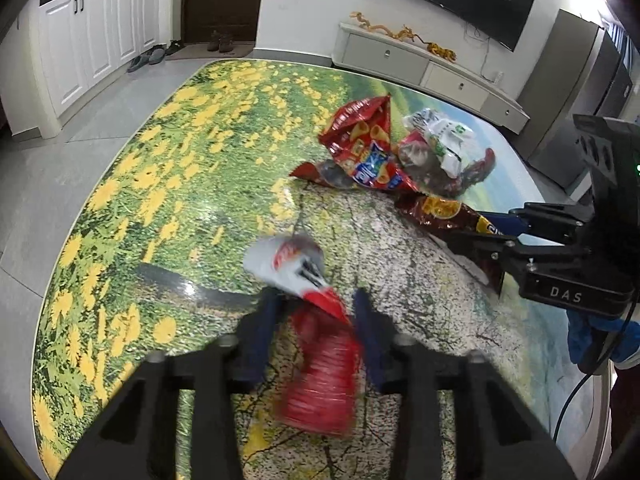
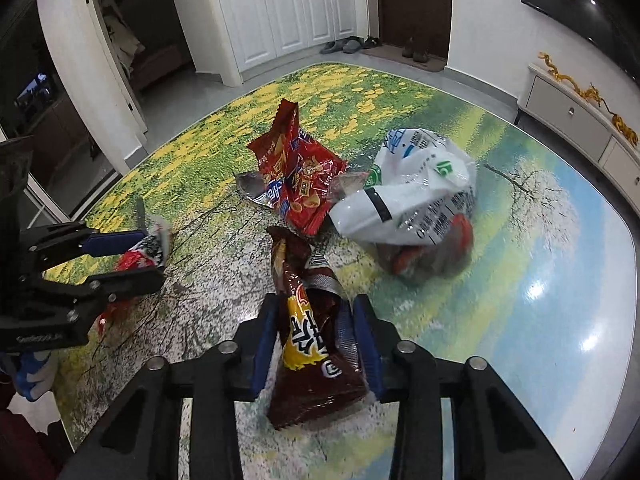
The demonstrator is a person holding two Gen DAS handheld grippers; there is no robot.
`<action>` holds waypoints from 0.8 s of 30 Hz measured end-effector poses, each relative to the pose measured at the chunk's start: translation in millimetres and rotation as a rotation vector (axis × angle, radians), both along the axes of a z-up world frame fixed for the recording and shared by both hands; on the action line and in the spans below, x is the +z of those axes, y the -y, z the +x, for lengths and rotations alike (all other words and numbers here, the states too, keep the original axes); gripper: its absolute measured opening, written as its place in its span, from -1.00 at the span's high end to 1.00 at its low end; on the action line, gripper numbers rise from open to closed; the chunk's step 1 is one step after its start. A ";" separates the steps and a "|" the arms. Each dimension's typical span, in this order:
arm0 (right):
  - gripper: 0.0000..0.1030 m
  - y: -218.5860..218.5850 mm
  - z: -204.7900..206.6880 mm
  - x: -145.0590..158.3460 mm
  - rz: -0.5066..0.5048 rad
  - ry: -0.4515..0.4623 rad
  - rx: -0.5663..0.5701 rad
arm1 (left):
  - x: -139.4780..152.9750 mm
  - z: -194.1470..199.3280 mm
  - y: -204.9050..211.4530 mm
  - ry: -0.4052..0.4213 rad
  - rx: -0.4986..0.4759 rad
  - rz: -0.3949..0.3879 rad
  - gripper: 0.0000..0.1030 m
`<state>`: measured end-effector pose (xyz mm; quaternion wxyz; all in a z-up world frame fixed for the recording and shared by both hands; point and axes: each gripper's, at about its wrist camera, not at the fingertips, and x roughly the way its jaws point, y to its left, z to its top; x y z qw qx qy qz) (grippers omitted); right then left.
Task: Collect trash
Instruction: 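Grasp the red-white wrapper with the left tool while the right tool grasps the brown chip bag, then carry the wrapper and chip bag over the bin and open both tools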
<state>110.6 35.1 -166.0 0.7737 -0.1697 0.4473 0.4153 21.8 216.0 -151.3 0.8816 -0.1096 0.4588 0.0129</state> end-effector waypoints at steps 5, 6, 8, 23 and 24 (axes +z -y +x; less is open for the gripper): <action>0.52 13.8 -13.4 7.4 0.062 -0.006 -0.016 | 0.3 -3.3 1.8 0.007 -0.004 -0.022 0.61; 0.56 17.6 -16.6 9.2 0.080 -0.009 -0.021 | 0.9 -4.7 2.2 0.009 -0.002 -0.026 0.61; 0.59 24.5 -21.9 13.1 0.109 -0.011 -0.034 | 3.6 -7.1 3.4 0.013 -0.001 -0.032 0.62; 0.62 111.7 -38.7 61.7 0.340 0.033 -0.186 | 50.7 -1.2 44.6 0.069 -0.108 -0.055 0.62; 0.62 125.2 -37.7 64.9 0.355 0.041 -0.216 | 54.0 2.0 50.8 0.071 -0.123 -0.061 0.62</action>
